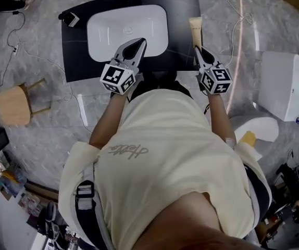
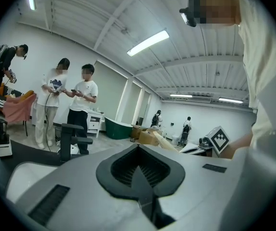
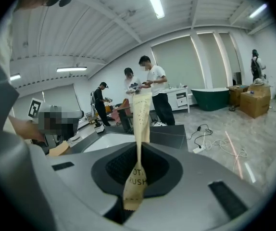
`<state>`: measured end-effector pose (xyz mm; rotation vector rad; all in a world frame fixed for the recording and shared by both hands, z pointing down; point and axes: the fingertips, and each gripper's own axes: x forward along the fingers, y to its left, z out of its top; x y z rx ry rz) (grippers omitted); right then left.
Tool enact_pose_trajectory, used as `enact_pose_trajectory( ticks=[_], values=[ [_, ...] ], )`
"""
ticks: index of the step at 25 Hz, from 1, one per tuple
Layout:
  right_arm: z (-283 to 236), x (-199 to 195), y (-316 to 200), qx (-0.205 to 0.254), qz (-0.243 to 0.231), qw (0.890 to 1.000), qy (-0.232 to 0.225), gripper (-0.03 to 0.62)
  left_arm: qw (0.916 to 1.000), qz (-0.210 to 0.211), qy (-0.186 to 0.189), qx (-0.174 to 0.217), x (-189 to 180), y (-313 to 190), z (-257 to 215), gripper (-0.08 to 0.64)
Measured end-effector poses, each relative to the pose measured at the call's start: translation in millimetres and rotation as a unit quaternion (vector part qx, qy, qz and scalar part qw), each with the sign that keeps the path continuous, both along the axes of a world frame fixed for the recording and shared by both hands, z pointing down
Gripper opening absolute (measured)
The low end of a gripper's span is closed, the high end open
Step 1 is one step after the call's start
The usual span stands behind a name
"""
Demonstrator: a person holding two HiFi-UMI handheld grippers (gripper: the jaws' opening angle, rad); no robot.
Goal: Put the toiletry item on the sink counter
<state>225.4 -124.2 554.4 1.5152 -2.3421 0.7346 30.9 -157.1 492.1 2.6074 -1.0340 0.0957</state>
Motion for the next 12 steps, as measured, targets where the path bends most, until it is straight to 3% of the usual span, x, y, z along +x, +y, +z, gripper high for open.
enact_pose_trajectory(
  ticks=[12],
  values=[
    [59.3, -24.9, -8.2, -0.078, -0.011, 0.995, 0.062, 0.023, 0.9999, 0.01, 0.01, -0.01, -30.4, -7.2, 13.4, 0.003]
  ],
)
